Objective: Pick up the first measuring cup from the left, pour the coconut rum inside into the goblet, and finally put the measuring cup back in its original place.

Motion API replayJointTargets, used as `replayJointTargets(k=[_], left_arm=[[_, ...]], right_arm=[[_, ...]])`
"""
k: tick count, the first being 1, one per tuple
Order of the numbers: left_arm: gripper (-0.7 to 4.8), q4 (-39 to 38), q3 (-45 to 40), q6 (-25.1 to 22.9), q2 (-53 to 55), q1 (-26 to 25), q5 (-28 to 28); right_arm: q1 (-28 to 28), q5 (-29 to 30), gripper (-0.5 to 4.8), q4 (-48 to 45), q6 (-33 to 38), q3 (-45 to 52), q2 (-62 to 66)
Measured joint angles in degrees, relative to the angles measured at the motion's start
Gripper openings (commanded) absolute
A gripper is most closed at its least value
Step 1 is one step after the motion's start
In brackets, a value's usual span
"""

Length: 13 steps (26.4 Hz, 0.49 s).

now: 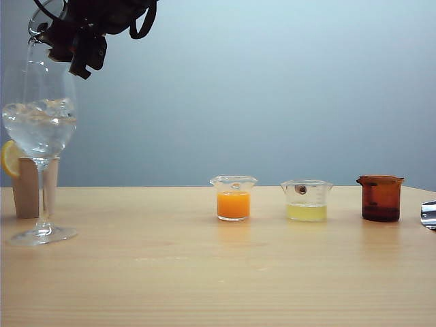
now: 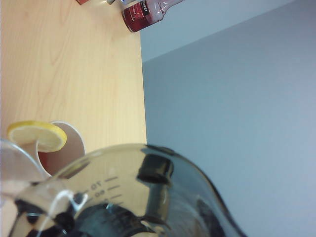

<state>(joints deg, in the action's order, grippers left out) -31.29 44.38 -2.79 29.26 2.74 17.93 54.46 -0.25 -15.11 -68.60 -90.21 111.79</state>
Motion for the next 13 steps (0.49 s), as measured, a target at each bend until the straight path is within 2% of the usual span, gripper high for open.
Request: replayJointTargets(k=[13], left_arm=[[-0.05,-1.7,0.0,0.0,0.0,0.0,1.5]], right_arm=[[0.0,0.0,-0.01,0.0,-8.6,0.0,0.0]])
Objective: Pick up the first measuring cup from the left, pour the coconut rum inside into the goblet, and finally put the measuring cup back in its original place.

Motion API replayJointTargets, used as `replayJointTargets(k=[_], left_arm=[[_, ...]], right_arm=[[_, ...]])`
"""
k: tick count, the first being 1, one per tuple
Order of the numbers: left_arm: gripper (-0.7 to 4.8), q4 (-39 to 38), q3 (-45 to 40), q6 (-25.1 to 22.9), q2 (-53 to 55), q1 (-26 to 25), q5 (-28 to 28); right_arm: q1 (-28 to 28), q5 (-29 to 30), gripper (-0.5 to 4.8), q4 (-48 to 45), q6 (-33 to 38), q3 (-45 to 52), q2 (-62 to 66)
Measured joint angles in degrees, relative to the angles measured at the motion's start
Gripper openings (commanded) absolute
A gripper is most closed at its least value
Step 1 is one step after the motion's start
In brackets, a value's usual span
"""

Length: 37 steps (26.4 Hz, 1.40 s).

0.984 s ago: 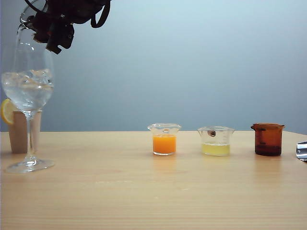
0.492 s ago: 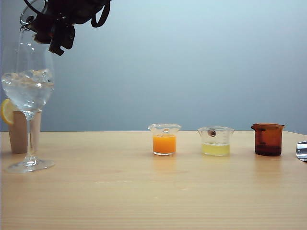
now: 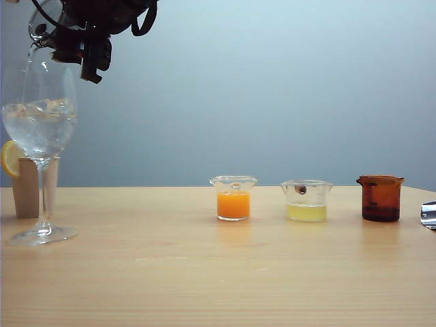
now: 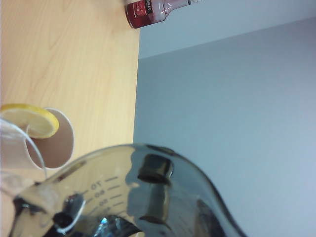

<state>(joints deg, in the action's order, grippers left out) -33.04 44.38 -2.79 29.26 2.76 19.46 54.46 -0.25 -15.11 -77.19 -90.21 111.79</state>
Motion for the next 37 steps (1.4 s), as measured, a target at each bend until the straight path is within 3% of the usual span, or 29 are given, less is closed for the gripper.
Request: replayJointTargets(k=[21,37], left_arm=[[-0.05,0.0,0.0,0.0,0.0,0.0,0.0],[-0.05,0.0,0.0,0.0,0.0,0.3,0.0]], right_arm=[[0.0,0.0,-0.01,-0.5,-9.4,0.0,0.0],[0.0,0.0,-0.01,-0.5,-10.2,0.0,0.0]])
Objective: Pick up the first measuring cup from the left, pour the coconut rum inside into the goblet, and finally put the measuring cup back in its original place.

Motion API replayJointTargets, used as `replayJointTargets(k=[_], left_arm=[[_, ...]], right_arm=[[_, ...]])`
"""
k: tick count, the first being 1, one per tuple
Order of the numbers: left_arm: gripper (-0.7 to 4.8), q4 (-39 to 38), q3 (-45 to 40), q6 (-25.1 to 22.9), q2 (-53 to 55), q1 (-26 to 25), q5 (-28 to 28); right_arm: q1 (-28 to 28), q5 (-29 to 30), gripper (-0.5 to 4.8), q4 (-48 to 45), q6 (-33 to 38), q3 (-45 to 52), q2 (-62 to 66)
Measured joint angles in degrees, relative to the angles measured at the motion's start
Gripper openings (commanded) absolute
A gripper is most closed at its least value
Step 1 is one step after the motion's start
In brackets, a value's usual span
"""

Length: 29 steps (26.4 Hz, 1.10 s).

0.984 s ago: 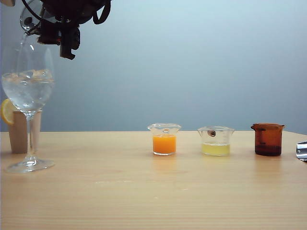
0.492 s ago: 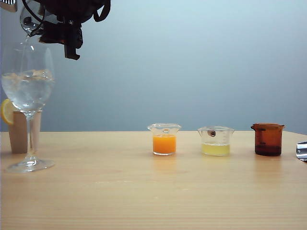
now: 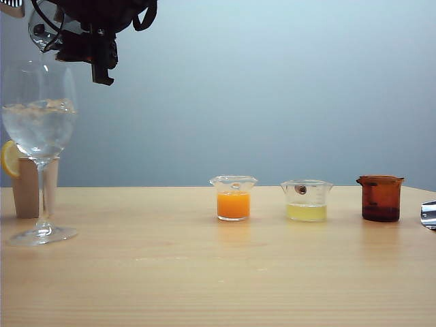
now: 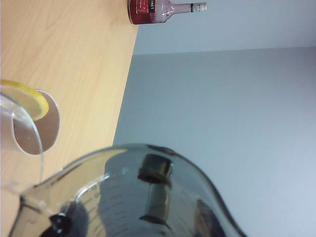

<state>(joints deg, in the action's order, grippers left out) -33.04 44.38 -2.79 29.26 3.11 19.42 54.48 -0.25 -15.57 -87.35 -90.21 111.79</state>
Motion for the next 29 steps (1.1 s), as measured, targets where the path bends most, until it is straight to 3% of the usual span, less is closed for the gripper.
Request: replayJointTargets(k=[10,14,25,27,29], left_arm=[[-0.05,0.0,0.0,0.0,0.0,0.3,0.0],[-0.05,0.0,0.0,0.0,0.0,0.3,0.0],[-0.05,0.0,0.0,0.0,0.0,0.3,0.0],[-0.05,0.0,0.0,0.0,0.0,0.3,0.0],[-0.05,0.0,0.0,0.0,0.0,0.3,0.0]], right_arm=[[0.0,0.0,-0.01,0.0,0.1,0.0,0.0],[-0.5,-1.2,-0.01,0.0,4.9,0.0,0.0],[-6.3,-4.5,-0.01,-2.1,25.0,0.0,-1.1],[-7.3,-4.3,-0.01,-2.7,31.4,0.0,-1.4],[-9.2,-4.1,-0.01,-3.7,42.1,0.0,-1.6]])
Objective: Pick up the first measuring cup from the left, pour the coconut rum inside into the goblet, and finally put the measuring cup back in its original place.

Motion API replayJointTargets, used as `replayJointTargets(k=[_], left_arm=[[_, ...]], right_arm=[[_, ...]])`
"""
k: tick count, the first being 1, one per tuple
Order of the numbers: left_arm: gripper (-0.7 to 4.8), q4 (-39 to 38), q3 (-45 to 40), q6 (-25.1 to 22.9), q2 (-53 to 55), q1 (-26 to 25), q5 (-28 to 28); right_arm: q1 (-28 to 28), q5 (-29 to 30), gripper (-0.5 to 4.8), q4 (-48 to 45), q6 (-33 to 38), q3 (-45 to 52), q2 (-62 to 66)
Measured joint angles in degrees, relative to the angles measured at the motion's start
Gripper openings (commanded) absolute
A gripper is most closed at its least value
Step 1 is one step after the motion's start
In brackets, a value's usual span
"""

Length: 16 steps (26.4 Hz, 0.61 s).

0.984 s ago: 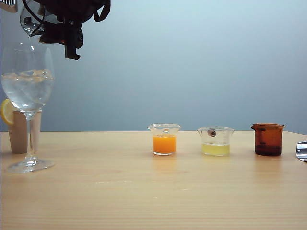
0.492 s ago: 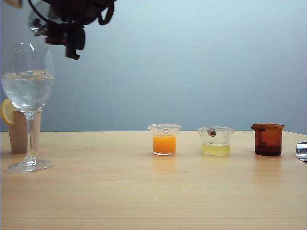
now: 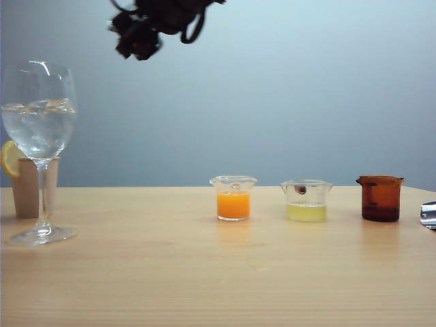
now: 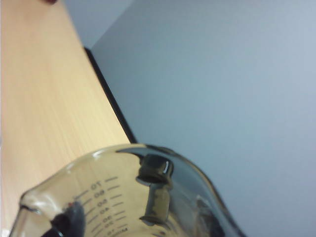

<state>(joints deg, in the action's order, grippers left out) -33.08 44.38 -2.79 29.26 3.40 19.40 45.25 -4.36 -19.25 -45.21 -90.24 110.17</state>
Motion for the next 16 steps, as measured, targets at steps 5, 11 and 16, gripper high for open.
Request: replayJointTargets(k=[5,11,16], left_arm=[[-0.05,0.0,0.0,0.0,0.0,0.0,-0.1],[-0.05,0.0,0.0,-0.2,0.0,0.0,-0.1],[-0.05,0.0,0.0,-0.2,0.2,0.0,-0.1]], right_arm=[[-3.5,-0.1,-0.01,-1.0,15.3,0.6,0.0],[-4.2,1.8,-0.01,-9.2,25.2,8.2,-0.1],[-3.9,1.7,-0.01,-15.7,29.6,13.1,-0.1]])
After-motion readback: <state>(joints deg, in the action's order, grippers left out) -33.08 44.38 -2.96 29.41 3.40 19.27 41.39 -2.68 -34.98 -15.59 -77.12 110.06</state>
